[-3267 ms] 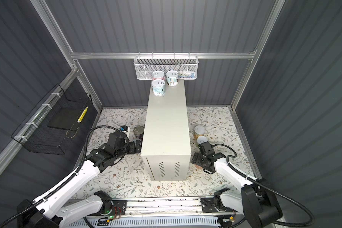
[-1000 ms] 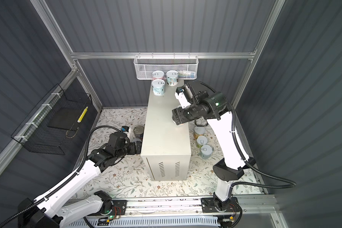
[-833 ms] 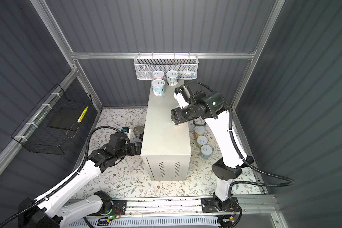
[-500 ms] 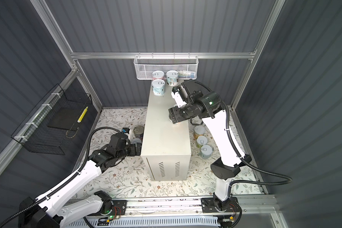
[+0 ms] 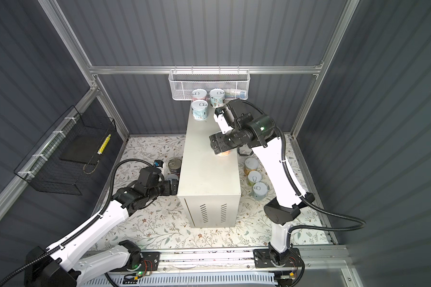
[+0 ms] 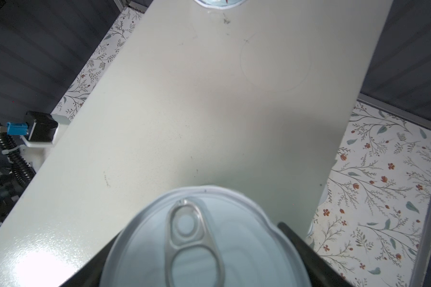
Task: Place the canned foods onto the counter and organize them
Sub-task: 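Lift the orange-labelled can with the right gripper up over the cabinet top, then carry the can to the far end and set it beside the teal cans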
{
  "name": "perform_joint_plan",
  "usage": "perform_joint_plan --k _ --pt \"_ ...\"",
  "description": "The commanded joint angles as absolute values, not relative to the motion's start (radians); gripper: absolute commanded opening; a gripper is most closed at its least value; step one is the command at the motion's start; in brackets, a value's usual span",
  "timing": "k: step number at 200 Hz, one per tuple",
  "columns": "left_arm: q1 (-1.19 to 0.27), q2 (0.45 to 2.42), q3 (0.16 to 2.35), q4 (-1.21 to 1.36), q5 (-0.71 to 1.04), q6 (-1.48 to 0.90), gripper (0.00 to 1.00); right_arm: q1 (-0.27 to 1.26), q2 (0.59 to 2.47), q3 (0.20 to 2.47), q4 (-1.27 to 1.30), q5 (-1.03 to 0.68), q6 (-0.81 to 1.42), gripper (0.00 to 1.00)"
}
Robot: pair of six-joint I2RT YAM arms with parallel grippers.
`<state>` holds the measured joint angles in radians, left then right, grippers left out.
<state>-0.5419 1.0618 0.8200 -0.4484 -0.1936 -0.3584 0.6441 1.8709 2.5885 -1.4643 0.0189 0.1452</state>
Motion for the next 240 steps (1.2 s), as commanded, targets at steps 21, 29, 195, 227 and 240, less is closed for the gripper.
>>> perform_joint_plan --k 21,29,195,227,240 --pt "-0.534 1.058 0.863 -0.467 -0.198 -0.334 0.99 0.650 1.810 2.571 -1.465 0.028 0.152 0.87" --pt "-0.531 1.059 0.865 -0.467 -0.199 -0.336 0.99 0.653 1.788 2.533 -1.453 0.036 0.158 0.89" --pt "-0.532 1.063 0.838 -0.462 -0.202 -0.357 0.99 0.645 1.602 2.089 -1.071 0.057 0.210 0.58" --pt "-0.531 1.069 0.841 -0.463 -0.212 -0.348 0.99 0.620 1.646 2.133 -1.027 0.084 0.208 0.62" --pt "-0.531 1.076 0.844 -0.464 -0.214 -0.346 0.99 0.604 1.668 2.155 -1.005 0.085 0.201 0.63"
